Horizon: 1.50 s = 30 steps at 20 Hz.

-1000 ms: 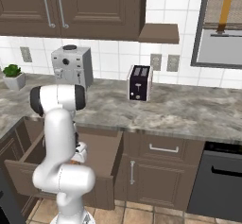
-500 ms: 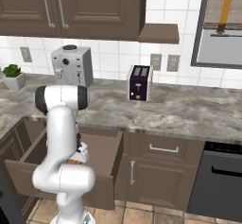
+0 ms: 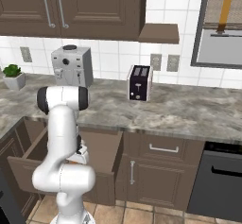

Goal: Restock the sink supplies by placing the sponge and soap dispenser on the counter and next to the sink. Make sure the soap dispenser is upright.

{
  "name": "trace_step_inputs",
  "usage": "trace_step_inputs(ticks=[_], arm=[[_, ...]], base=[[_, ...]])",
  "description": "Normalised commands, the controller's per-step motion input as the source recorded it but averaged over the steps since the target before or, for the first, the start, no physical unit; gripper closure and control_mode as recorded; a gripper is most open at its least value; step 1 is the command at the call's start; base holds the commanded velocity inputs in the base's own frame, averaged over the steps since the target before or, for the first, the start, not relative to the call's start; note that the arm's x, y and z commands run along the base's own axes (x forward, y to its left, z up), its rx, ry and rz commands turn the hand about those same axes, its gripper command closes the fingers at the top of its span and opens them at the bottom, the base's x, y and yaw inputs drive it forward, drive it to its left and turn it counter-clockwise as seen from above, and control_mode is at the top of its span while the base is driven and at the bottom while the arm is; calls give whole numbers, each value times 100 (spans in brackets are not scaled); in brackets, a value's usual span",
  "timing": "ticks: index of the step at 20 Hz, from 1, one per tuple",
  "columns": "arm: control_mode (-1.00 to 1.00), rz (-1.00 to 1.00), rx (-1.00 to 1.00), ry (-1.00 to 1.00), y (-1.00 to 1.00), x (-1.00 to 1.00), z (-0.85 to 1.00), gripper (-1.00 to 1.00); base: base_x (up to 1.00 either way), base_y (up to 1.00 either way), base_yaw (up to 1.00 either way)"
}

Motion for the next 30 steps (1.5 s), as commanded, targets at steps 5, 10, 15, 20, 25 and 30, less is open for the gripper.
trace_step_inputs(ticks=[5,10,15,20,25,30], arm=[[-100,0,0,-2,-3,0,0,-100],[-100,0,0,-3,-20,0,4,-100],[-100,4,0,0,-11,11,-2,-100],[-100,13,0,0,-1,16,-3,-100],[-100,19,1,0,0,15,-1,-100],[-100,20,1,0,0,8,-2,100]], base=[[0,0,0],[0,0,0],[0,0,0],[0,0,0],[0,0,0],[0,0,0]])
